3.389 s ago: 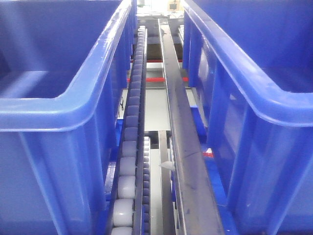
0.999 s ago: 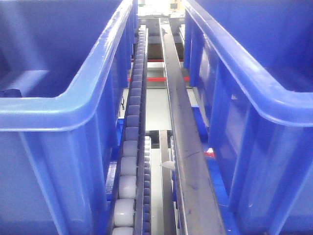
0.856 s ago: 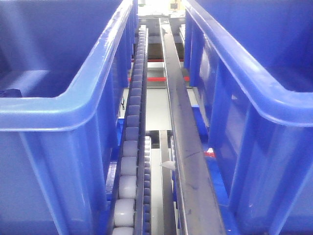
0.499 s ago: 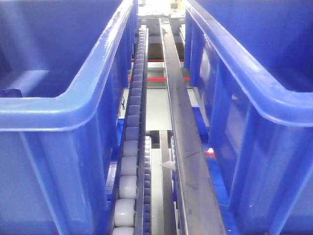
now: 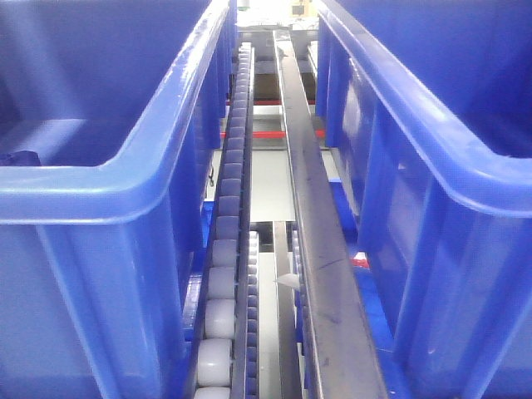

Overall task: Pick and sort blue part to right shelf
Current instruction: 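Lower the right gripper's blue part into its bin and open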

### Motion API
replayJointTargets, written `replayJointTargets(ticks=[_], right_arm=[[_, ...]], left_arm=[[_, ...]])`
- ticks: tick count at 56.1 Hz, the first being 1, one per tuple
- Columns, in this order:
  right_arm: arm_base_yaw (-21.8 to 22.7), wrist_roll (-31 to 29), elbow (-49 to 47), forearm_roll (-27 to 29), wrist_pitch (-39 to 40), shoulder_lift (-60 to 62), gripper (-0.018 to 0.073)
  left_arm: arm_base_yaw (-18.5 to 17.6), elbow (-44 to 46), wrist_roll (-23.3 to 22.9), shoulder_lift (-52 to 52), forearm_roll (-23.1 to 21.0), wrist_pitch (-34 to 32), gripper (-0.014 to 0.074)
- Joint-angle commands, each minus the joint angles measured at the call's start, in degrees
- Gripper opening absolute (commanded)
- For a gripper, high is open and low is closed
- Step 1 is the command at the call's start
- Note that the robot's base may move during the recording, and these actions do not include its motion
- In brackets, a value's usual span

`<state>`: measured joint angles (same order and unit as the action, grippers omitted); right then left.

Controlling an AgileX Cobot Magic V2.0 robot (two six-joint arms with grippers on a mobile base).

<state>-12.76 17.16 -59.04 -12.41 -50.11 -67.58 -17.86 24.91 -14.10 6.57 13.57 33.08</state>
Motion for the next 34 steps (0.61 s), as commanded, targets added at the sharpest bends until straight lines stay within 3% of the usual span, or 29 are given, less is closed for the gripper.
replayJointTargets(ticks=[1,8,22,26,34], right_arm=[[4.60,-9.69,-2.11,7.16,6.82,-2.84,0.0127],[6.08,-18.76,-2.11,12.01,9.46,-8.60,0.0127],[6.08,-19.60,-2.11,11.68,10.92,-16.62,0.0137],[6.08,-19.60,-2.11,11.68,10.79,-17.67,0.0197],[6.08,-19.60,-2.18,11.68,10.34,-17.74,0.0446]], left_arm=[[-0.26,1.54,-0.41,0.62,0.53,-4.26,0.0125],[-0.26,1.54,-0.41,0.62,0.53,-4.26,0.0125],[-0.26,1.54,-0.41,0.62,0.53,-4.48,0.0125],[-0.26,1.54,-0.41,0.62,0.53,-4.48,0.0125],[-0.26,1.54,-0.41,0.62,0.53,-4.48,0.0125]])
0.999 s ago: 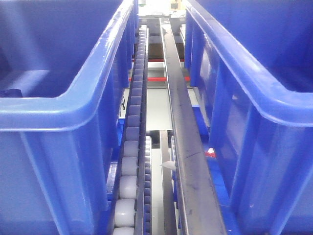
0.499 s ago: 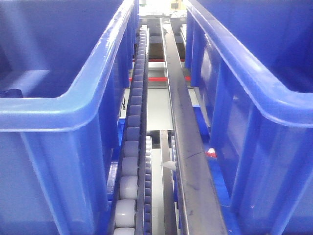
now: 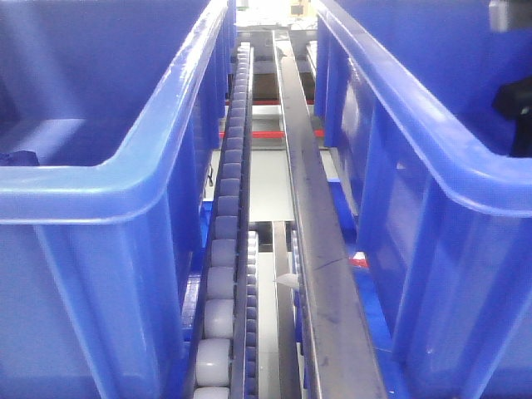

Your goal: Pick and sort blue part to right shelf

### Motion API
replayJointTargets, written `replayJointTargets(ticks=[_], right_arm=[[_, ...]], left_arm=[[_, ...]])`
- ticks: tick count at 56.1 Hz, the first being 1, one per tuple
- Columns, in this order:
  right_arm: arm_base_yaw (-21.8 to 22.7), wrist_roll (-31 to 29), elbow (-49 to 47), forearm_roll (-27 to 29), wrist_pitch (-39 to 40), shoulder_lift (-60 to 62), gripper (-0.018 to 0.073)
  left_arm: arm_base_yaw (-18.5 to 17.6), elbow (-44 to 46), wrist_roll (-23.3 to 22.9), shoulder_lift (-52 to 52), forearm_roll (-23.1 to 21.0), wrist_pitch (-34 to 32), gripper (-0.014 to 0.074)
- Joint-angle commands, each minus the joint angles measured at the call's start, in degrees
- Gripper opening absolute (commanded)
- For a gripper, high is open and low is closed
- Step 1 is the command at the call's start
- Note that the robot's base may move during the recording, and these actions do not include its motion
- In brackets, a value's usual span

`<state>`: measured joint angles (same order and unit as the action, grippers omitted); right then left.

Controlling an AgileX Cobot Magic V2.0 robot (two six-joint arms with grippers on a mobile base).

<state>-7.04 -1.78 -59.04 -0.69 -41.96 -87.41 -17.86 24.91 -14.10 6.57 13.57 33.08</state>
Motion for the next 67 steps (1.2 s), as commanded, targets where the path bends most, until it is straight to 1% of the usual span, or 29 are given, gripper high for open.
replayJointTargets(ticks=[1,4,7,16,24,28,31,35,39,43,45,49,67], right_arm=[[0.36,-0.66,-2.18,-0.08,2.02,2.15,0.0487],[0.36,-0.66,-2.18,-0.08,1.72,2.34,0.0578],[0.36,-0.66,-2.18,-0.08,1.51,2.82,0.0621],[0.36,-0.66,-2.18,-0.08,1.47,6.45,0.0609],[0.36,-0.70,-0.86,-0.08,1.39,13.34,0.0596],[0.36,-0.70,0.83,-0.08,1.90,17.29,0.0533],[0.36,-0.70,2.48,-0.08,2.29,20.61,0.0462],[0.36,-0.70,5.31,-0.08,2.97,25.64,0.0330],[0.36,-0.70,8.60,-0.08,3.76,31.42,0.0177],[0.36,-0.70,11.65,-0.08,4.59,36.90,0.0064],[0.36,-0.70,13.13,-0.08,4.97,39.53,0.0031],[0.24,-0.70,15.90,-0.08,5.80,43.98,0.0044],[0.25,-0.70,29.27,-0.08,11.43,68.87,0.0043]], left_arm=[[-0.26,1.54,-0.41,0.62,0.53,-4.48,0.0125],[-0.26,1.54,-0.41,0.62,0.53,-4.48,0.0125],[-0.26,1.54,-0.41,0.62,0.53,-4.48,0.0125],[-0.26,1.54,-0.41,0.62,0.53,-4.48,0.0125],[-0.26,1.54,-0.41,0.62,0.53,-4.36,0.0125],[-0.26,1.54,-0.41,0.62,0.53,-4.28,0.0125],[-0.26,1.54,-0.41,0.62,0.53,-4.28,0.0125],[-0.26,1.54,-0.41,0.62,0.53,-4.28,0.0125],[-0.26,1.54,-0.41,0.62,0.53,-4.28,0.0125],[-0.26,1.54,-0.41,0.62,0.53,-4.28,0.0125],[-0.26,1.54,-0.41,0.62,0.53,-4.28,0.0125],[-0.26,1.54,-0.41,0.62,0.53,-4.28,0.0125],[-0.26,1.54,-0.41,0.62,0.88,-4.28,0.0124]])
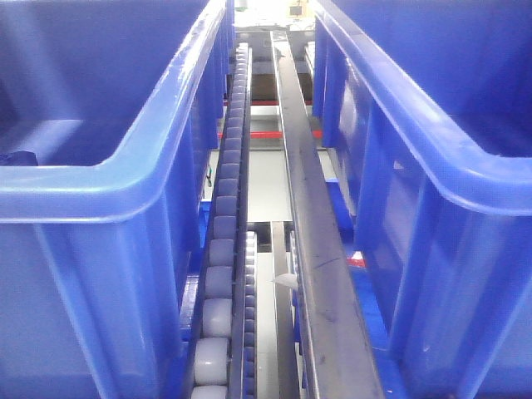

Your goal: Pick and sort blue part to right shelf

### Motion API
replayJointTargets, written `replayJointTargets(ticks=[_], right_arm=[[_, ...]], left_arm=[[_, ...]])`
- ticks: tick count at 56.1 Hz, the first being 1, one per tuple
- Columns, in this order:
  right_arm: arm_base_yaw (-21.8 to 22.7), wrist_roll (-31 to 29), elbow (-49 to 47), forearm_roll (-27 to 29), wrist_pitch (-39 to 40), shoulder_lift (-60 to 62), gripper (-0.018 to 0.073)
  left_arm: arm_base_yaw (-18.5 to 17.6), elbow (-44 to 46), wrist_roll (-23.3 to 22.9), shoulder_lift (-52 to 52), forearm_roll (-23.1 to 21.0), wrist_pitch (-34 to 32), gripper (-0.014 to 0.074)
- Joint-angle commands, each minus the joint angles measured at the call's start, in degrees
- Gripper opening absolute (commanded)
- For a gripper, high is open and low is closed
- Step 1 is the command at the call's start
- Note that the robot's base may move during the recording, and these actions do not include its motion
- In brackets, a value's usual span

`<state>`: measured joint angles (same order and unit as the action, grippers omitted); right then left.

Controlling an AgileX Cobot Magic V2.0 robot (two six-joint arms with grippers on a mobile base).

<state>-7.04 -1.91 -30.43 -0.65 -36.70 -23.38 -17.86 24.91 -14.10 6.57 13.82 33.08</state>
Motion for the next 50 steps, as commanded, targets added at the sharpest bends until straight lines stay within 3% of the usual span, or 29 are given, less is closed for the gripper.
replayJointTargets(ticks=[1,18,50], right_arm=[[0.25,-0.58,1.07,-0.12,6.31,5.89,0.0043],[0.25,-0.58,4.85,-0.12,6.82,24.69,0.0043],[0.25,-0.58,4.99,-0.06,6.57,24.56,0.0043]], left_arm=[[-0.26,1.54,-0.41,0.62,0.63,-4.28,0.0124],[-0.26,1.54,-0.41,0.62,0.63,-4.28,0.0124],[-0.26,1.32,-0.41,0.62,0.63,-4.23,0.0124]])
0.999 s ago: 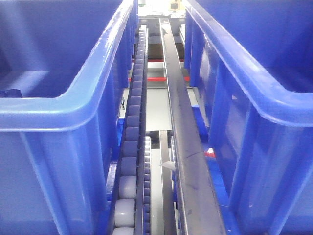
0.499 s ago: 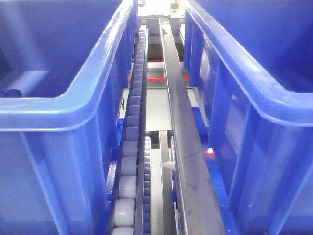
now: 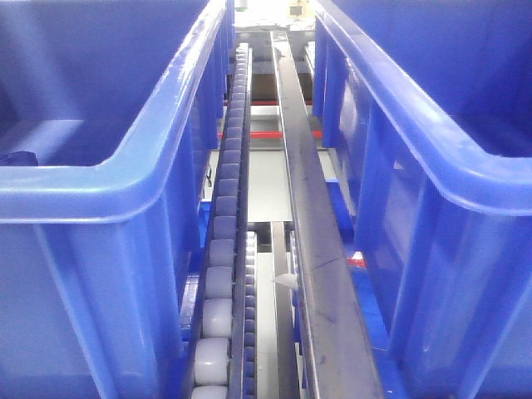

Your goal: Pick and sort blue part to right shelf

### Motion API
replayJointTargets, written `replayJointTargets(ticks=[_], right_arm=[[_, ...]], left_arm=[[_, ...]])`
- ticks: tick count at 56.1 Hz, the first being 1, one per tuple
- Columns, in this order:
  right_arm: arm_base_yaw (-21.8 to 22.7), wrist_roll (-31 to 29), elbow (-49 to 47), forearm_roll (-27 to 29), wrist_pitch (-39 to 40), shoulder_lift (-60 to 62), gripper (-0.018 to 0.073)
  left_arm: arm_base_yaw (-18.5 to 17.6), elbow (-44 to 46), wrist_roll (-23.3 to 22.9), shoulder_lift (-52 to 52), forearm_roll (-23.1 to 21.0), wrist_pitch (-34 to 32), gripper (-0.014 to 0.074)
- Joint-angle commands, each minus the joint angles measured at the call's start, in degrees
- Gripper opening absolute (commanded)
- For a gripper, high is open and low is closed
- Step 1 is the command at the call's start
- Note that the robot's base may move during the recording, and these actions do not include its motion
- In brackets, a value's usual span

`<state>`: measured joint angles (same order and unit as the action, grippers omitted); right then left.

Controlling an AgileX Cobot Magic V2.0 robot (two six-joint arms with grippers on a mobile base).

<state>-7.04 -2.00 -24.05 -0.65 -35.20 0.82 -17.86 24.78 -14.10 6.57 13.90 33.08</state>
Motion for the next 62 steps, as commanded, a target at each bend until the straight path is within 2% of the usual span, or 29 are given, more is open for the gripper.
replayJointTargets(ticks=[1,6,9,11,16,19,25,30,48,50,62], right_arm=[[0.25,-0.49,-1.38,-0.06,5.07,0.36,0.0043],[0.25,-0.49,-1.38,-0.06,5.07,0.36,0.0043],[0.25,-0.49,-1.38,-0.06,5.07,0.36,0.0043],[0.25,-0.49,-1.38,-0.06,5.07,0.36,0.0043],[0.25,-0.49,-1.38,-0.06,5.07,0.36,0.0043],[0.25,-0.49,-1.38,-0.06,5.07,0.36,0.0043],[0.25,-0.49,-1.38,-0.06,5.07,0.36,0.0043],[0.25,-0.49,-1.38,-0.06,5.07,0.36,0.0043],[0.25,-0.49,-1.38,-0.06,5.07,0.36,0.0043],[0.25,-0.49,-1.38,-0.06,5.07,0.36,0.0043],[0.25,-0.49,-1.38,-0.06,5.07,0.36,0.0043]], left_arm=[[-0.26,1.31,-0.41,0.62,0.54,-4.37,0.0124],[0.01,0.03,-0.41,-0.02,0.24,-5.64,0.0124],[1.07,-0.57,-0.08,-1.05,-2.28,-7.11,0.0124],[2.23,-1.15,1.03,-1.90,-4.47,-7.50,0.0124],[6.30,-4.12,7.30,-4.58,-9.18,-8.69,0.0124],[8.70,-6.40,9.08,-6.14,-12.04,-9.84,0.0124],[13.20,-11.06,10.31,-8.37,-15.49,-13.07,0.0124],[15.21,-14.66,10.42,-8.24,-15.76,-17.81,0.0124],[14.42,-27.05,10.31,-8.24,-15.88,-37.21,0.0124],[14.32,-26.76,10.31,-8.24,-16.00,-35.63,0.0124],[14.32,-26.78,10.31,-8.24,-16.00,-35.63,0.0124]])
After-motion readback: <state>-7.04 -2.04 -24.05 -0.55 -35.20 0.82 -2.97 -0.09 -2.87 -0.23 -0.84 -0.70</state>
